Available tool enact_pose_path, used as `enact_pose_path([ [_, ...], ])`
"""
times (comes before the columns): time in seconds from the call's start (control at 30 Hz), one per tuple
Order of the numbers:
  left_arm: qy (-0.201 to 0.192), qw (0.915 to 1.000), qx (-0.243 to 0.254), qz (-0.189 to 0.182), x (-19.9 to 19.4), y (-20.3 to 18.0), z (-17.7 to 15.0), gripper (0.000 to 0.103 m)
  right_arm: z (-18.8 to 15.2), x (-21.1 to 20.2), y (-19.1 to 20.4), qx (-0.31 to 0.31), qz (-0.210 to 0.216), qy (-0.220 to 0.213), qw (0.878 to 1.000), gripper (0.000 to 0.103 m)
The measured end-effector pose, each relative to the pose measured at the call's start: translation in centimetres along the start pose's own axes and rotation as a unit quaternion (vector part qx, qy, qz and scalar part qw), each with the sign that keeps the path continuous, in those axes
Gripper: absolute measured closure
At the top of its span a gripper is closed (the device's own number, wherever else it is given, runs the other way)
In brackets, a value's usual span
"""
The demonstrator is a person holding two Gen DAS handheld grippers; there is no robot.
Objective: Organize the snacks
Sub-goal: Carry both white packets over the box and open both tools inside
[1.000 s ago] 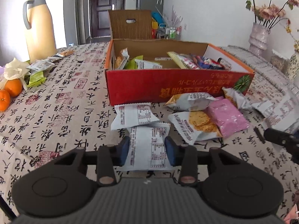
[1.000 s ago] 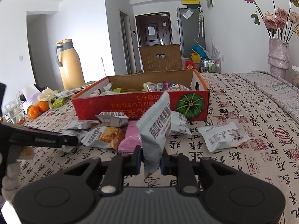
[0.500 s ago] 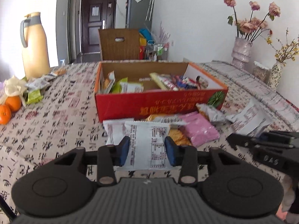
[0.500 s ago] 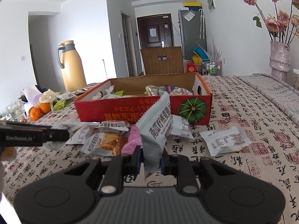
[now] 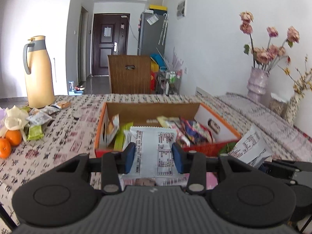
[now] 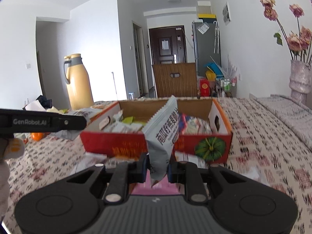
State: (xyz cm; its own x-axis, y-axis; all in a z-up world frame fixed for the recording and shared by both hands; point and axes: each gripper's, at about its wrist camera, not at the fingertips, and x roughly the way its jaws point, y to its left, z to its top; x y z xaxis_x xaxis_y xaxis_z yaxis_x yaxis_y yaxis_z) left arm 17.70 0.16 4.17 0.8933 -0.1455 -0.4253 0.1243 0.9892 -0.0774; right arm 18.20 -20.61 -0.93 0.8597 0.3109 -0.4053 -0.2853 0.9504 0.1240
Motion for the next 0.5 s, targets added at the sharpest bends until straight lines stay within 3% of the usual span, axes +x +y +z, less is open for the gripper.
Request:
enact_pose_path([
  [0.5, -0.015, 0.9995, -0.01, 0.025, 6.6, 0.0, 4.6, 0.061, 5.6, 6.8, -1.1, -0.01, -0.001, -0.014, 1.0, 0.085],
])
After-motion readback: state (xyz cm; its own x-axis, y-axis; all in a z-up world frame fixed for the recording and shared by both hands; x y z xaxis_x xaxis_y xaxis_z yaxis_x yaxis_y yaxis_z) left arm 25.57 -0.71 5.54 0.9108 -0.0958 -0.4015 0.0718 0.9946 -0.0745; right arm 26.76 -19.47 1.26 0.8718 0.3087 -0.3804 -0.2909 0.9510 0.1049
